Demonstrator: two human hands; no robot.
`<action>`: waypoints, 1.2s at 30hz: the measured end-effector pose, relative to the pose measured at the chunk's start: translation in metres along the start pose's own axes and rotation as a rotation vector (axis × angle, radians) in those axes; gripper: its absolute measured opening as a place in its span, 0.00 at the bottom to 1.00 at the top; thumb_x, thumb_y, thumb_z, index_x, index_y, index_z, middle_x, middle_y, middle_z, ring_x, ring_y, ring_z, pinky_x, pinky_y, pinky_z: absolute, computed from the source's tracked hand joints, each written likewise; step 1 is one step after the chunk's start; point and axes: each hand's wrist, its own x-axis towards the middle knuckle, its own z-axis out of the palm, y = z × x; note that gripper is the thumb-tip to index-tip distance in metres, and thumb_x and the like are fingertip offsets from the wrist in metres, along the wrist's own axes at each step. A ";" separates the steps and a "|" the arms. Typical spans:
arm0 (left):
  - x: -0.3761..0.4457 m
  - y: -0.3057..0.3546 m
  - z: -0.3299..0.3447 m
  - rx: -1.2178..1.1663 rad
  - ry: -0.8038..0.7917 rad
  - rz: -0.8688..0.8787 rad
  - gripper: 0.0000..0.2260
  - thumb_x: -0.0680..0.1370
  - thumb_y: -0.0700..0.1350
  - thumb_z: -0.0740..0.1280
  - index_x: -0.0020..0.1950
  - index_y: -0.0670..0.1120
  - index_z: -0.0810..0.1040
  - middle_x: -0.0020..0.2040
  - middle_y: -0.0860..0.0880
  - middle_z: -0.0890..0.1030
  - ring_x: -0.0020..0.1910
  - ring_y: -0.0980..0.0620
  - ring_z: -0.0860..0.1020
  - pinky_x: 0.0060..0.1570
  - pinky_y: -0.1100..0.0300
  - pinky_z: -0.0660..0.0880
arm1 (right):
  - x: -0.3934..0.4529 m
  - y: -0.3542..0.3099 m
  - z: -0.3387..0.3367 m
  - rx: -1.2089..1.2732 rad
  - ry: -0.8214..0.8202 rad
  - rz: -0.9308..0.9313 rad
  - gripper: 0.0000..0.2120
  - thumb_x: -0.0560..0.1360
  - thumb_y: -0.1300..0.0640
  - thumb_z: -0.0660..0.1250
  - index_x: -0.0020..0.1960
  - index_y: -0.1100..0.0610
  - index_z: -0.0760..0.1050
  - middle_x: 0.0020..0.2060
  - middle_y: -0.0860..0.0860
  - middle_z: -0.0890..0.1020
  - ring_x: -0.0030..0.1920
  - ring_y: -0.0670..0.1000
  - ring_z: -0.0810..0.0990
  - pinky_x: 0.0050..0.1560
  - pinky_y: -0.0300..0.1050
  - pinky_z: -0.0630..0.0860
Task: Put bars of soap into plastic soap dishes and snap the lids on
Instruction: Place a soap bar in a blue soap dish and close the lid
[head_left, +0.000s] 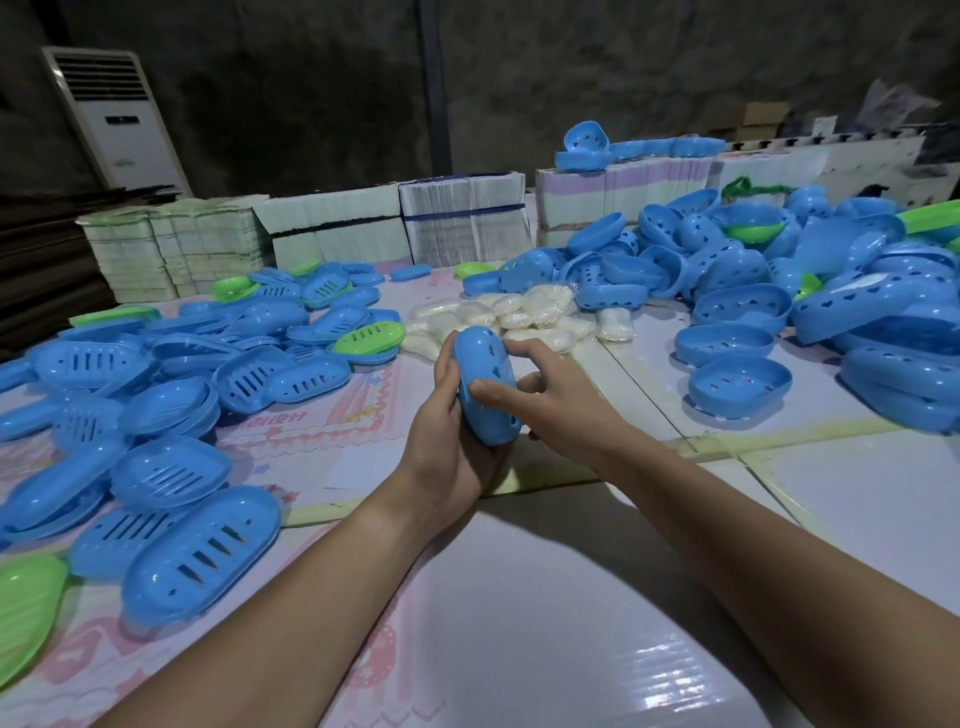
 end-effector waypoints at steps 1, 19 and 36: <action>0.000 0.000 0.000 0.010 -0.012 0.007 0.23 0.83 0.60 0.56 0.79 0.58 0.65 0.73 0.42 0.74 0.67 0.41 0.78 0.72 0.41 0.68 | 0.000 0.000 0.000 -0.039 0.006 -0.007 0.28 0.67 0.36 0.73 0.64 0.39 0.69 0.37 0.45 0.83 0.37 0.37 0.81 0.33 0.33 0.71; -0.002 -0.010 -0.007 0.270 -0.102 -0.011 0.20 0.82 0.64 0.50 0.68 0.63 0.74 0.73 0.50 0.75 0.78 0.41 0.63 0.76 0.46 0.61 | -0.052 -0.007 -0.103 -0.456 0.295 0.012 0.28 0.65 0.36 0.70 0.63 0.35 0.68 0.38 0.43 0.76 0.39 0.44 0.76 0.34 0.42 0.69; 0.013 -0.020 -0.025 0.212 -0.048 0.038 0.25 0.78 0.65 0.60 0.64 0.51 0.83 0.66 0.42 0.81 0.63 0.37 0.80 0.60 0.38 0.72 | -0.125 0.090 -0.384 -0.913 0.503 0.733 0.33 0.71 0.38 0.70 0.69 0.56 0.71 0.66 0.59 0.76 0.64 0.61 0.74 0.63 0.51 0.70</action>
